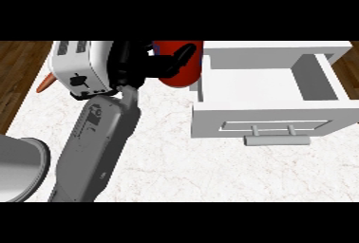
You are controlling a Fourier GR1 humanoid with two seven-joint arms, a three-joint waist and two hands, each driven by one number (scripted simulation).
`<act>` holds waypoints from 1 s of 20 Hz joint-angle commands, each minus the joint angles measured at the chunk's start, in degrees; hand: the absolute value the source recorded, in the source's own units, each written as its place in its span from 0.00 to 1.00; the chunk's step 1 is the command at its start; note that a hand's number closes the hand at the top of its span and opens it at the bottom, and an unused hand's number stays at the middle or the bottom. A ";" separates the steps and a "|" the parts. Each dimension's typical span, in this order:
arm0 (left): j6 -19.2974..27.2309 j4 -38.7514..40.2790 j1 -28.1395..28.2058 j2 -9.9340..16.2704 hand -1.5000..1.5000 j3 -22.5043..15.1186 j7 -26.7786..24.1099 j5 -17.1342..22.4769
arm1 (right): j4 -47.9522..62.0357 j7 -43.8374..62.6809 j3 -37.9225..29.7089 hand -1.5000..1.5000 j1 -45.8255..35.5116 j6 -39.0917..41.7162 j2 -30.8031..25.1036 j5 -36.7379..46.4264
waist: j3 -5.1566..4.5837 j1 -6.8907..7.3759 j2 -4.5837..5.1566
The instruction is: Pick up the can, place it into the drawer and close the drawer
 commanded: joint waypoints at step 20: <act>10.43 30.28 -28.29 -0.05 1.00 -7.11 -7.76 13.78 | -1.02 1.47 3.16 0.00 -2.91 -2.87 -0.05 1.71 | 0.01 -1.25 0.36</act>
